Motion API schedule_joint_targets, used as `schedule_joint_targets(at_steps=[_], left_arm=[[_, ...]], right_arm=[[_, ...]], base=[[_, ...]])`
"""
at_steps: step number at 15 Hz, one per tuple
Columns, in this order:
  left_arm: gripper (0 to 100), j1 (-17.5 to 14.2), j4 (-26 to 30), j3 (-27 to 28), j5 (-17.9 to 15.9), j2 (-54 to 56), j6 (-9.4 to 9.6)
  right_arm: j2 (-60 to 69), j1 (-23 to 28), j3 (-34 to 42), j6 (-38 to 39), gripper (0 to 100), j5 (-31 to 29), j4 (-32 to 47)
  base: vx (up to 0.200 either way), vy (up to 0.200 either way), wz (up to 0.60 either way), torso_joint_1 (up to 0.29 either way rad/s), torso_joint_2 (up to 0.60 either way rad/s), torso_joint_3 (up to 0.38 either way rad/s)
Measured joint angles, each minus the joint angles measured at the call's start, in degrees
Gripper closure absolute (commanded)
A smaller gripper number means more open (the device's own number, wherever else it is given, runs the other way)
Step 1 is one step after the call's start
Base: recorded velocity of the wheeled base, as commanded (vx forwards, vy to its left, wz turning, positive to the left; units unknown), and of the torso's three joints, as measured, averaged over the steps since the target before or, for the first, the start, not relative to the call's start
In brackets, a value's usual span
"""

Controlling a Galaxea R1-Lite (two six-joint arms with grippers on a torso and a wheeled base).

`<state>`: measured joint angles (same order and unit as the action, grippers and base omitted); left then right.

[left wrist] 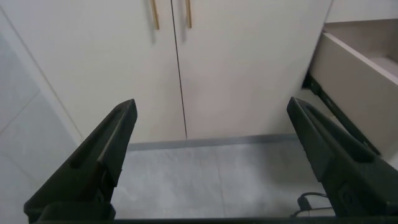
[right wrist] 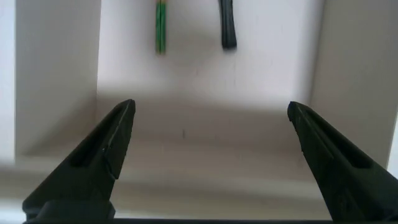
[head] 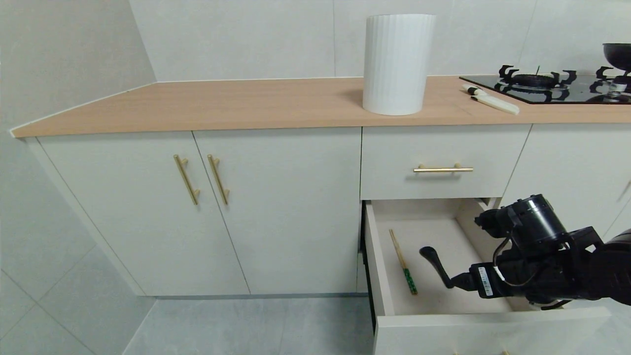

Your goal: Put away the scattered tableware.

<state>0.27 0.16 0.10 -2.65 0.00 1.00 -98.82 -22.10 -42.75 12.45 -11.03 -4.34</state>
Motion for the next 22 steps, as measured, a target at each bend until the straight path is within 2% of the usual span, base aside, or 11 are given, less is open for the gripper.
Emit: schedule_joint_targets(at_steps=[4,7,13,17,22], left_arm=[[0,0.00,0.02,0.00,0.02,0.00,-0.02],[0,0.00,0.02,0.00,0.02,0.00,-0.02],[0,0.00,0.02,0.00,0.02,0.00,-0.02],[0,0.00,0.00,0.00,0.00,0.00,-0.02],[0,0.00,0.02,0.00,0.02,0.00,-0.05]], right_arm=[[0.63,-0.72,0.61,-0.33,0,-0.87,0.24],[3.39,-2.89,0.67,-0.41,0,-0.60,7.95],[7.14,-7.61,0.26,-0.74,0,-0.46,16.49],[7.73,-9.67,0.76,-4.90,0,-0.24,24.32],[6.31,-10.53,0.76,-5.08,0,-0.21,24.70]], base=[[0.000,0.000,0.00,0.000,0.00,0.000],[0.000,0.000,0.00,0.000,0.00,0.000],[0.000,0.000,0.00,0.000,0.00,0.000],[0.000,0.000,0.00,0.000,0.00,0.000],[0.000,0.000,0.00,0.000,0.00,0.000]])
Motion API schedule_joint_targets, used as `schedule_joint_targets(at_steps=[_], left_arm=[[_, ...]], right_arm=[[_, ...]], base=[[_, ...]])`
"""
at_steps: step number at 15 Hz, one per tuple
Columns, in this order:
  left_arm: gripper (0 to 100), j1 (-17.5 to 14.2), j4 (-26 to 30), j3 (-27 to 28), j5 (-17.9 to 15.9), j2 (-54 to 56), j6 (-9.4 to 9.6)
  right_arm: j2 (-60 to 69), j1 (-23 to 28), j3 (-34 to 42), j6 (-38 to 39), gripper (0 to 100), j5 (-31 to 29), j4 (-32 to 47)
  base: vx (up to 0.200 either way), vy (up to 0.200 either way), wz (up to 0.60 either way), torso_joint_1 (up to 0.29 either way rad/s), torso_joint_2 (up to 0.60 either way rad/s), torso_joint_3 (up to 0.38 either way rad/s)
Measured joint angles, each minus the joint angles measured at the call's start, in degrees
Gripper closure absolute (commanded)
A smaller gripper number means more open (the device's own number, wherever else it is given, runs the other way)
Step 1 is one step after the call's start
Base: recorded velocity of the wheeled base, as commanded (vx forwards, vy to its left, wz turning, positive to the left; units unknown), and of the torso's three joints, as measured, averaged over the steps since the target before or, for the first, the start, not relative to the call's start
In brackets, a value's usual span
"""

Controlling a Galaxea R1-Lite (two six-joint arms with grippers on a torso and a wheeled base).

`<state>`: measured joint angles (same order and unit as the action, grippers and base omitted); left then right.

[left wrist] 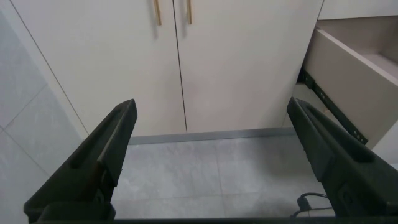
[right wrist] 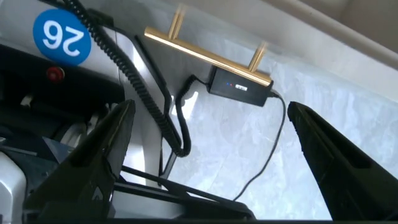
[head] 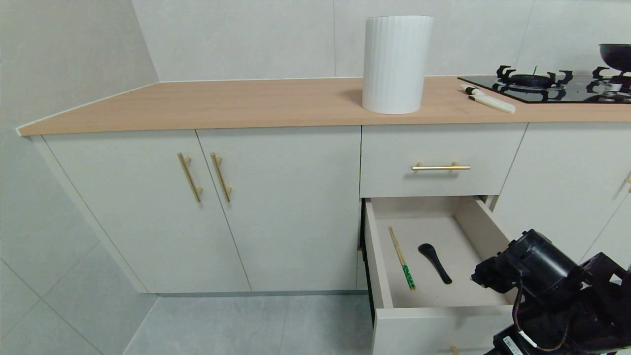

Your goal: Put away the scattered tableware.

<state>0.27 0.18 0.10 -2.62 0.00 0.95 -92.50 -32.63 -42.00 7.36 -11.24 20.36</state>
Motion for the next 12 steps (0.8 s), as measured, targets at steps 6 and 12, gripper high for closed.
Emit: schedule_joint_targets(at_steps=[6,12], left_arm=[[0,0.00,0.02,0.00,-0.02,0.00,0.02],[0,0.00,0.00,0.00,-0.02,0.00,0.00]], right_arm=[[-4.49,0.39,-0.98,1.11,0,-0.37,-0.88],[-8.87,1.61,-4.44,6.81,0,-0.79,-1.67]], base=[[0.000,0.000,0.00,0.000,0.00,0.000],[0.000,0.000,0.00,0.000,0.00,0.000]])
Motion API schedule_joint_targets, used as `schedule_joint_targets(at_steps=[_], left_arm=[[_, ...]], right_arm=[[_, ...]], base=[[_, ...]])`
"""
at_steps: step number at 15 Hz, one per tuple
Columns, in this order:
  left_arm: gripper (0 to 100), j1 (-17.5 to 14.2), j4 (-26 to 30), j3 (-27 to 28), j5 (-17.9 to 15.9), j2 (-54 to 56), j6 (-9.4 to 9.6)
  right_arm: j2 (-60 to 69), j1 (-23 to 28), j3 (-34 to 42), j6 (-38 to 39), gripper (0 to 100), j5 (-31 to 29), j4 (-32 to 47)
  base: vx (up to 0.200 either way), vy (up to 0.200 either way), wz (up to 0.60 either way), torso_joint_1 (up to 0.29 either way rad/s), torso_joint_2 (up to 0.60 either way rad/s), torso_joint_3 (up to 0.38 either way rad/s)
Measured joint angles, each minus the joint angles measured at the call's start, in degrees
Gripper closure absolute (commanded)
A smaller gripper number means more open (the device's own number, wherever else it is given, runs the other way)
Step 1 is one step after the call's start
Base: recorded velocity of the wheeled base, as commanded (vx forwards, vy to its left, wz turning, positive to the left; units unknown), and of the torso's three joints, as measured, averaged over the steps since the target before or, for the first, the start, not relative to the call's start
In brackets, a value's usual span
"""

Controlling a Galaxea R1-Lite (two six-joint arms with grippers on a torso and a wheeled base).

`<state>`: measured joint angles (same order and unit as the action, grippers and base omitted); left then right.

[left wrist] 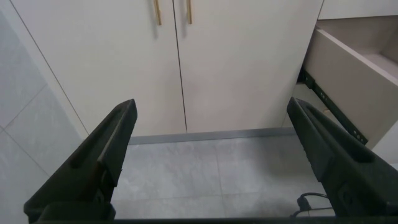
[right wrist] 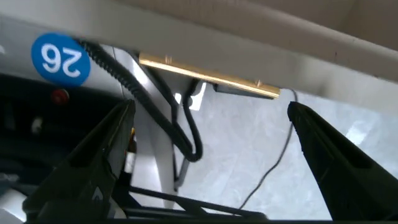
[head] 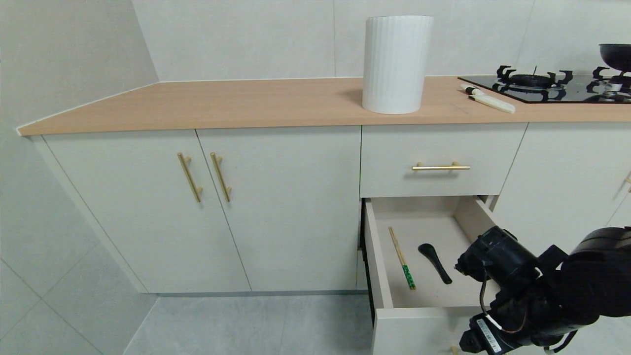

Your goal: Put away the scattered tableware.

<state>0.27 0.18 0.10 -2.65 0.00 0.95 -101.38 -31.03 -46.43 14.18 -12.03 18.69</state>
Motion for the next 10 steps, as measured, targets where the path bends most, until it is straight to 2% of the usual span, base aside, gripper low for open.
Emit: schedule_joint_targets(at_steps=[4,10], left_arm=[[0,0.00,0.00,0.00,0.02,0.00,0.00],[0,0.00,0.00,0.00,0.02,0.00,0.00]], right_arm=[[-2.07,1.40,-2.10,2.54,0,0.05,-1.07],[-4.71,2.91,-2.57,4.43,0,-0.12,-9.33]], base=[[0.000,0.000,0.00,0.000,0.00,0.000],[0.000,0.000,0.00,0.000,0.00,0.000]])
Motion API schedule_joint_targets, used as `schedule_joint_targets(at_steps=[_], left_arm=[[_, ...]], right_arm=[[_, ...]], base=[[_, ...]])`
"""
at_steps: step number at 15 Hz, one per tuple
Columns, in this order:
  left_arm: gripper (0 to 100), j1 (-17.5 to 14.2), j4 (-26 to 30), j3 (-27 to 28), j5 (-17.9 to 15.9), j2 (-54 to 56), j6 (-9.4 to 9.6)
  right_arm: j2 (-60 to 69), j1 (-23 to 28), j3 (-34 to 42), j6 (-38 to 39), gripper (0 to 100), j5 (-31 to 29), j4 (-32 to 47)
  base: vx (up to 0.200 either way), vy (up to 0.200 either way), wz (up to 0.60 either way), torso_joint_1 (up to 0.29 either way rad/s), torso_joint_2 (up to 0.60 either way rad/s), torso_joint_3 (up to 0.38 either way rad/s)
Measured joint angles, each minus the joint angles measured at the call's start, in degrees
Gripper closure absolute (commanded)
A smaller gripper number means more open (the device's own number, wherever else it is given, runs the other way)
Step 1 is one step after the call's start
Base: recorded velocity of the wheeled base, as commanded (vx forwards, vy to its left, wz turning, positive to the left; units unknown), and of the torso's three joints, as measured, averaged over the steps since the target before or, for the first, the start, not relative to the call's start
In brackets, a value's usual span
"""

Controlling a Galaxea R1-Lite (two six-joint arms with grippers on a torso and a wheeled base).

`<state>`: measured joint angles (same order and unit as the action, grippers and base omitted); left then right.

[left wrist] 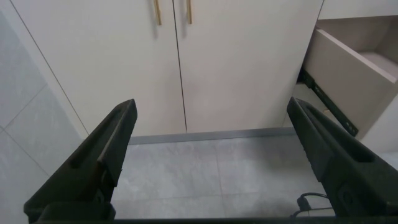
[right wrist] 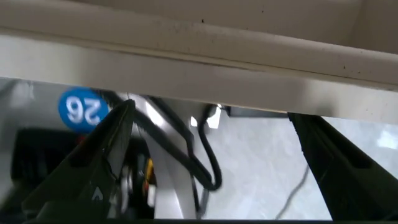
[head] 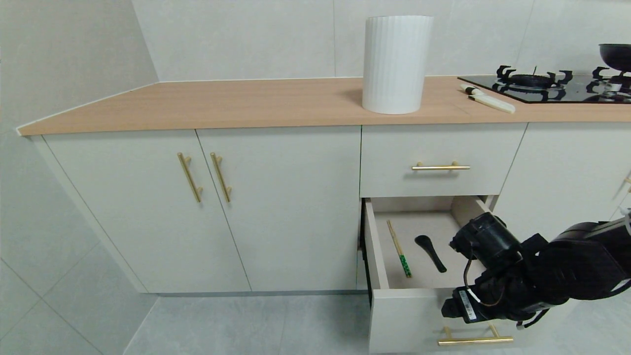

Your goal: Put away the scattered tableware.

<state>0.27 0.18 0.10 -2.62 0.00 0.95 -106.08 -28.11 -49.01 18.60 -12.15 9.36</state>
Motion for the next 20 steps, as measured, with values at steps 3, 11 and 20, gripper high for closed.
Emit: schedule_joint_targets(at_steps=[3,11,20], left_arm=[[0,0.00,0.00,0.00,-0.02,0.00,0.00],[0,0.00,0.00,0.00,-0.02,0.00,0.00],[0,0.00,0.00,0.00,0.00,0.00,0.00]], right_arm=[[-2.33,0.48,-1.62,-0.35,0,0.04,-2.15],[-10.26,3.36,-13.80,-2.97,0,-1.22,-3.05],[-17.24,6.60,-14.74,-2.65,0,-2.45,-20.77]], base=[[0.000,0.000,0.00,0.000,0.00,0.000],[0.000,0.000,0.00,0.000,0.00,0.000],[0.000,0.000,0.00,0.000,0.00,0.000]])
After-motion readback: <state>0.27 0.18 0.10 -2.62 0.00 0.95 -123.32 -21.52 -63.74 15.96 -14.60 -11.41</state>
